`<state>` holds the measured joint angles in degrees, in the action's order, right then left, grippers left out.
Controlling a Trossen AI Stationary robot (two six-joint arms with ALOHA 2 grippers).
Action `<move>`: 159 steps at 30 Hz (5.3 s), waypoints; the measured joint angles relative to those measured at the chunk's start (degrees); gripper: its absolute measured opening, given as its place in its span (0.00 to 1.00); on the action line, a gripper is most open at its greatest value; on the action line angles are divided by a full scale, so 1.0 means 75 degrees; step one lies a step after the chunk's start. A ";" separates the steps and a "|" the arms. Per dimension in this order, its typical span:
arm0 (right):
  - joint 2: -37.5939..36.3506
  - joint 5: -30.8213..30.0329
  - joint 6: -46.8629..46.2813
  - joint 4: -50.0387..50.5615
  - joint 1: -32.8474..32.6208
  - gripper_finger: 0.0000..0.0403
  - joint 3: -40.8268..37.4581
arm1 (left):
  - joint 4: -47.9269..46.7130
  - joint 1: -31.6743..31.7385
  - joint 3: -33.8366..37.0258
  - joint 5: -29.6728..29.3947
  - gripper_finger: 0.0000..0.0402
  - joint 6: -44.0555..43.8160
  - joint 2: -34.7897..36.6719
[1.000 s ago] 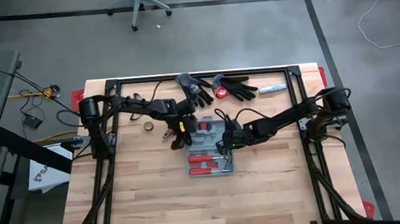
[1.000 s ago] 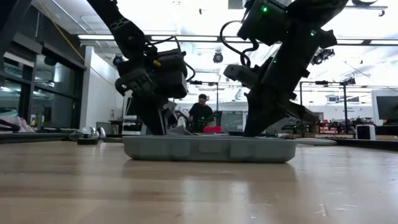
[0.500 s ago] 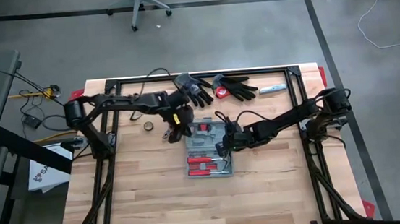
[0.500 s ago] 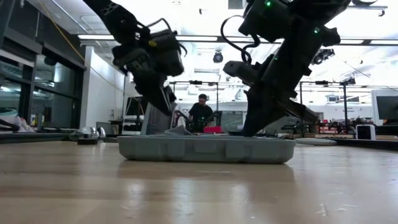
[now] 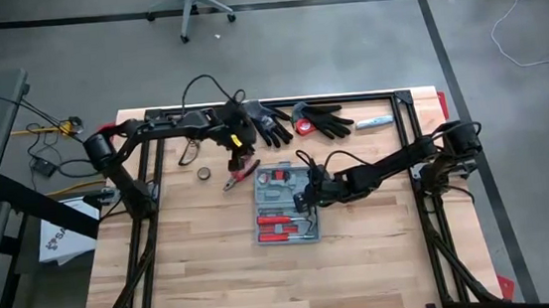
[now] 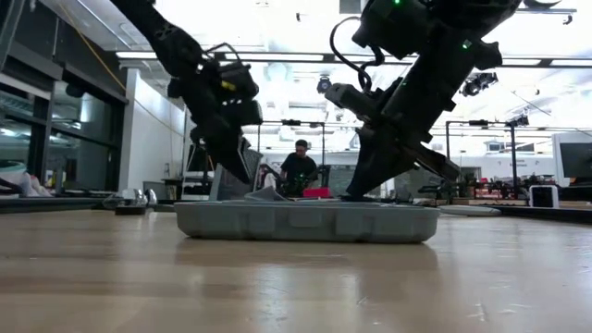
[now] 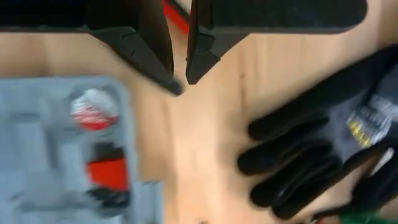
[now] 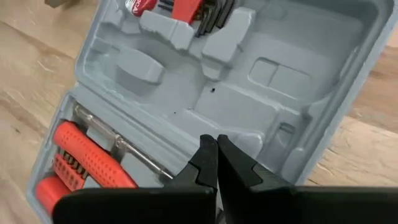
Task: Prefit tool cases
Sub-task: Put the orange pliers into the gray tool box
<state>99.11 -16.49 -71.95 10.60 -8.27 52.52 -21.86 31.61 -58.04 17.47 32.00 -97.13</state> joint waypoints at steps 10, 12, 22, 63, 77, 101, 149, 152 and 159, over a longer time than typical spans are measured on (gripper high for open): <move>-0.0003 0.0017 -0.0038 -0.0359 -0.0003 0.00 0.0017 | -0.0059 0.0688 -0.0003 -0.0003 0.10 0.0237 -0.0850; -0.0006 0.0020 -0.0041 -0.0390 -0.0003 0.00 0.0034 | -0.0411 0.0788 -0.0009 -0.0006 0.10 0.0291 -0.1016; -0.0012 0.0058 -0.0147 -0.0365 -0.0003 0.00 0.0038 | -0.2004 0.0984 -0.0035 -0.0296 0.10 -0.0070 -0.1029; -0.0015 0.0058 -0.0209 -0.0625 0.0003 0.00 0.0046 | -0.1081 0.0286 -0.0206 0.0492 0.00 -0.0259 -0.1192; -0.0012 0.0073 -0.0151 -0.0511 0.0003 0.00 0.0046 | -0.2441 0.1019 -0.0213 -0.0271 0.00 -0.1065 -0.1224; -0.0015 0.0136 0.0257 -0.0534 0.0065 0.00 0.0046 | -0.2292 0.0741 0.0334 -0.2599 0.07 -0.0314 0.1346; -0.0015 0.0055 0.0826 -0.0354 0.0256 0.00 0.0046 | -0.1414 -0.0643 0.2341 -0.1282 0.32 -0.6617 0.2190; -0.0015 0.0055 0.0855 -0.0350 0.0256 0.00 0.0046 | -0.1302 -0.0642 0.2514 -0.1430 0.38 -0.6862 0.2148; -0.0015 0.0052 0.0856 -0.0323 0.0256 0.00 0.0046 | -0.0400 -0.0795 0.2830 -0.1679 0.40 -0.7178 0.1917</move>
<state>99.00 -16.10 -65.53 8.17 -6.35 52.86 -24.86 25.65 -36.81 4.88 -21.84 -82.75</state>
